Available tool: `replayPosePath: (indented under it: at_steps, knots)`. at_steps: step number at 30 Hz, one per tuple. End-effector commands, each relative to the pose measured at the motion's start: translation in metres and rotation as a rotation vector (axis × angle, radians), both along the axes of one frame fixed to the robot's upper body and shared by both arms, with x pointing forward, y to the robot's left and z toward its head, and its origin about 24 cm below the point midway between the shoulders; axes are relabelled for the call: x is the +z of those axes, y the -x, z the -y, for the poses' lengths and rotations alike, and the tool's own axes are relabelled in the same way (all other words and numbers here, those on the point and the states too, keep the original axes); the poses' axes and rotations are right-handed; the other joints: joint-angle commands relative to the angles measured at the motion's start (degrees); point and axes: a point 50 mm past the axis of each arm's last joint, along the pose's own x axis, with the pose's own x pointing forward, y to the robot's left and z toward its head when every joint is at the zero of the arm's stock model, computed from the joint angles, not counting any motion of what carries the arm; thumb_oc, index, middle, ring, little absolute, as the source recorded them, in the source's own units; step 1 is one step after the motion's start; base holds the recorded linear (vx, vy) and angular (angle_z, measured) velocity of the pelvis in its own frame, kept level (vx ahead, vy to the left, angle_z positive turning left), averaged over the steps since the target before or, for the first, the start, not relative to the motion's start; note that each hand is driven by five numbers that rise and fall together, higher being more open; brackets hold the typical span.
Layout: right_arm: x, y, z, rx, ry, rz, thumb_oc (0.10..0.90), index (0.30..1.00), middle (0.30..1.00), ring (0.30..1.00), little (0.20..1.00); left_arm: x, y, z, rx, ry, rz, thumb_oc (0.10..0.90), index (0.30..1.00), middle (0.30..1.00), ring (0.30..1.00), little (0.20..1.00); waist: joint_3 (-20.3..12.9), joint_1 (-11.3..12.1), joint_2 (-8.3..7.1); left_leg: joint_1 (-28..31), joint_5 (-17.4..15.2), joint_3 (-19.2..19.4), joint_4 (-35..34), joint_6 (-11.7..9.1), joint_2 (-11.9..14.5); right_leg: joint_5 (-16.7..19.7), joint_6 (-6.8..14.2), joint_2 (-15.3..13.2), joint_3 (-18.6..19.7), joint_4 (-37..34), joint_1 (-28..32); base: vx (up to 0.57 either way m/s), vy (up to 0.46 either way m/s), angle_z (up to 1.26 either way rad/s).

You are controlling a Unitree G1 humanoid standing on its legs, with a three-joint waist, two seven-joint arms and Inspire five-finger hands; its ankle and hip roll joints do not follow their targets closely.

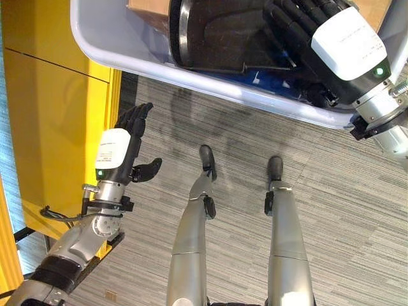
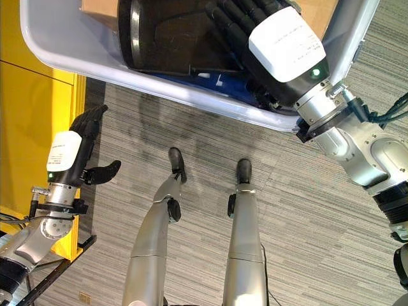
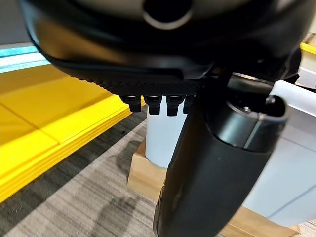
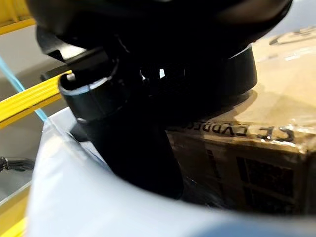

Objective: Move parts from the plastic box to the shelf.

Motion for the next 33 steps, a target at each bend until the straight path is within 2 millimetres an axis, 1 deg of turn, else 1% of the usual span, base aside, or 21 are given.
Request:
replayPosePath:
  at_steps: [1, 7, 11, 15, 16, 17, 18, 19, 20, 21, 24, 26, 27, 28, 30, 32, 33]
  knots:
    - [-0.039, -0.009, -0.003, -0.031, 0.048, -0.209, 0.900, 1.000, 1.000, 1.000, 1.000, 0.010, 0.006, -0.011, 0.022, 0.022, 0.063, 0.900, 1.000, 1.000, 1.000, 1.000, -0.5, -0.3, 0.70, -0.4, -7.6, -6.4, 3.2, -0.9, -0.2, -6.7, -4.3, 2.4, -3.2, 0.3, 2.4, 0.00, 0.000, 0.00]
    - [-0.041, -0.017, 0.004, -0.112, 0.035, -0.269, 0.900, 1.000, 1.000, 1.000, 1.000, 0.012, 0.004, -0.013, 0.028, 0.010, 0.059, 0.900, 1.000, 1.000, 1.000, 1.000, -0.5, -0.1, 0.45, -1.1, -7.5, -6.6, 3.5, -0.8, -0.2, -6.8, -4.5, 2.5, -3.5, 0.7, 1.8, 0.00, 0.000, 0.00]
    - [-0.043, -0.024, 0.014, -0.213, -0.015, -0.305, 0.900, 1.000, 1.000, 1.000, 1.000, 0.013, 0.002, -0.012, 0.030, 0.008, 0.059, 0.900, 1.000, 1.000, 1.000, 1.000, -0.5, 0.0, 0.38, -1.5, -7.4, -6.6, 3.5, -0.8, -0.1, -6.9, -4.5, 2.5, -3.6, 1.0, 1.4, 0.00, 0.000, 0.00]
    - [-0.039, -0.030, 0.025, -0.297, -0.057, -0.257, 0.900, 1.000, 1.000, 1.000, 1.000, 0.014, 0.000, -0.011, 0.029, 0.004, 0.053, 0.900, 1.000, 1.000, 1.000, 1.000, -0.5, 0.0, 0.49, -1.6, -7.5, -6.6, 3.6, -0.8, -0.1, -6.8, -4.4, 2.5, -3.6, 1.2, 1.1, 0.00, 0.000, 0.00]
    - [-0.035, -0.032, 0.030, -0.321, -0.106, -0.228, 0.612, 0.596, 0.596, 0.596, 0.596, 0.014, 0.000, -0.010, 0.026, 0.003, 0.056, 0.900, 1.000, 1.000, 1.000, 1.000, -0.5, 0.2, 0.62, -1.7, -7.4, -6.7, 3.5, -0.8, -0.2, -6.8, -4.5, 2.6, -3.6, 1.1, 1.1, 0.00, 0.000, 0.00]
    - [-0.033, -0.033, 0.032, -0.334, -0.118, -0.220, 0.533, 0.487, 0.487, 0.487, 0.487, 0.014, 0.000, -0.010, 0.026, 0.003, 0.055, 0.900, 1.000, 1.000, 1.000, 1.000, -0.5, 0.2, 0.67, -1.7, -7.5, -6.7, 3.6, -0.8, -0.2, -6.9, -4.5, 2.6, -3.6, 1.2, 1.0, 0.00, 0.000, 0.00]
    - [-0.031, -0.035, 0.038, -0.383, -0.142, -0.194, 0.400, 0.300, 0.300, 0.300, 0.300, 0.013, -0.001, -0.009, 0.027, 0.004, 0.051, 0.900, 1.000, 1.000, 1.000, 1.000, -0.5, 0.1, 0.76, -1.7, -7.6, -6.7, 3.7, -0.8, -0.2, -6.9, -4.5, 2.6, -3.5, 1.4, 1.0, 0.00, 0.000, 0.00]
    - [-0.027, -0.037, 0.046, -0.447, -0.183, -0.154, 0.588, 0.564, 0.564, 0.564, 0.564, 0.012, -0.001, -0.008, 0.022, 0.003, 0.050, 0.900, 1.000, 1.000, 1.000, 1.000, -0.5, 0.2, 1.02, -1.6, -7.6, -6.5, 3.8, -0.8, -0.3, -7.0, -4.5, 2.6, -3.5, 1.4, 1.1, 0.00, 0.000, 0.00]
    - [-0.027, -0.037, 0.049, -0.446, -0.198, -0.141, 0.596, 0.575, 0.575, 0.575, 0.575, 0.012, -0.001, -0.007, 0.020, 0.003, 0.050, 0.900, 1.000, 1.000, 1.000, 1.000, -0.5, 0.3, 1.16, -1.6, -7.7, -6.5, 3.7, -0.7, -0.3, -6.9, -4.5, 2.6, -3.5, 1.3, 1.1, 0.00, 0.000, 0.00]
    - [-0.022, -0.038, 0.054, -0.444, -0.258, -0.107, 0.400, 0.300, 0.300, 0.300, 0.300, 0.010, 0.000, -0.006, 0.021, 0.009, 0.049, 0.900, 1.000, 1.000, 1.000, 1.000, -0.5, 0.5, 1.48, -1.4, -7.8, -6.5, 3.7, -0.7, -0.4, -7.0, -4.6, 2.6, -3.5, 1.2, 1.3, 0.00, 0.000, 0.00]
    - [-0.014, -0.039, 0.059, -0.433, -0.378, -0.044, 0.400, 0.300, 0.300, 0.300, 0.300, 0.007, -0.001, -0.003, 0.017, 0.021, 0.048, 0.900, 1.000, 1.000, 1.000, 1.000, -0.5, 0.5, 2.09, -1.1, -8.0, -6.4, 3.6, -0.6, -0.7, -7.0, -4.6, 2.7, -3.2, 1.2, 1.5, 0.00, 0.000, 0.00]
    - [-0.006, -0.038, 0.064, -0.419, -0.509, 0.010, 0.400, 0.300, 0.300, 0.300, 0.300, 0.004, -0.001, 0.001, 0.006, 0.024, 0.045, 0.900, 1.000, 1.000, 1.000, 1.000, -0.5, 0.5, 2.67, -0.8, -8.1, -6.1, 3.6, -0.6, -0.7, -7.1, -4.6, 2.7, -3.0, 1.3, 1.6, 0.01, 0.055, 0.01]
    - [0.001, -0.037, 0.066, -0.405, -0.601, 0.069, 0.400, 0.300, 0.300, 0.300, 0.300, 0.002, 0.000, 0.004, 0.000, 0.036, 0.042, 0.900, 1.000, 1.000, 1.000, 1.000, -0.5, 0.5, 3.25, -0.4, -8.2, -5.9, 3.4, -0.7, -0.9, -7.2, -4.7, 2.7, -2.7, 1.1, 1.9, 0.01, 0.065, 0.00]
    - [0.002, -0.036, 0.067, -0.402, -0.622, 0.083, 0.400, 0.300, 0.300, 0.300, 0.300, 0.002, 0.000, 0.005, -0.001, 0.039, 0.042, 0.900, 1.000, 1.000, 1.000, 1.000, -0.5, 0.5, 3.40, -0.2, -8.3, -5.8, 3.3, -0.7, -0.9, -7.2, -4.7, 2.7, -2.6, 1.0, 2.0, 0.00, 0.073, 0.01]
    - [0.005, -0.035, 0.075, -0.406, -0.742, 0.154, 0.400, 0.300, 0.300, 0.300, 0.300, -0.005, 0.002, 0.010, -0.005, 0.061, 0.040, 0.900, 1.000, 1.000, 1.000, 1.000, -0.5, 0.6, 4.19, 0.4, -8.5, -5.6, 3.0, -0.7, -1.2, -7.3, -4.7, 2.8, -2.3, 0.8, 2.4, 0.00, 0.068, 0.00]
    - [0.005, -0.034, 0.081, -0.417, -0.822, 0.184, 0.400, 0.300, 0.300, 0.300, 0.300, -0.008, 0.004, 0.014, -0.013, 0.069, 0.039, 0.900, 1.000, 1.000, 1.000, 1.000, -0.5, 0.6, 4.70, 1.0, -8.8, -5.4, 3.0, -0.8, -1.4, -7.4, -4.8, 2.8, -2.0, 0.7, 2.9, 0.01, 0.069, 0.03]
    - [0.005, -0.034, 0.083, -0.431, -0.835, 0.202, 0.400, 0.300, 0.300, 0.300, 0.300, -0.010, 0.005, 0.015, -0.016, 0.076, 0.038, 0.900, 1.000, 1.000, 1.000, 1.000, -0.5, 0.6, 4.96, 1.3, -8.8, -5.3, 2.9, -0.8, -1.4, -7.4, -4.8, 2.8, -1.9, 0.7, 3.0, 0.00, 0.064, 0.04]
